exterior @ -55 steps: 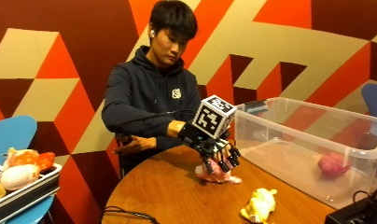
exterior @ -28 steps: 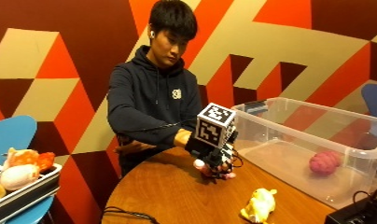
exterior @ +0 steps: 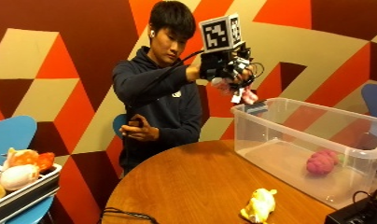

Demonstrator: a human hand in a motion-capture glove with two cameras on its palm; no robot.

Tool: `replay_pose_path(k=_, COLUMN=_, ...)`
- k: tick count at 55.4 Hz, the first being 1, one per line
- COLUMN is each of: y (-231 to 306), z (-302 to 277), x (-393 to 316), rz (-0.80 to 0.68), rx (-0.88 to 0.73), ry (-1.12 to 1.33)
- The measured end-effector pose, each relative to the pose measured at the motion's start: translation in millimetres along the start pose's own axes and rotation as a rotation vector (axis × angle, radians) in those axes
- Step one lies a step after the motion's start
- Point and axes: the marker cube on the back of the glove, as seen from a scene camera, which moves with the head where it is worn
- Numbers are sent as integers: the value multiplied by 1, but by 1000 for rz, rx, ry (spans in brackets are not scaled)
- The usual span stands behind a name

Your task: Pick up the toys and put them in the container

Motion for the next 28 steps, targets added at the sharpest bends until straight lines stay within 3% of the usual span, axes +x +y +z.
replay_pose_path(k=9, y=-29, z=-5, x=-63, rz=-45, rx=-12, ry=-58)
replay_pose_path(k=21, y=-63, z=38, x=-109, rz=-47, rx=-47, ry=-16)
replay_pose_path(k=28, y=-64, z=57, x=-108, rz=-85, rx=-195, ry=51)
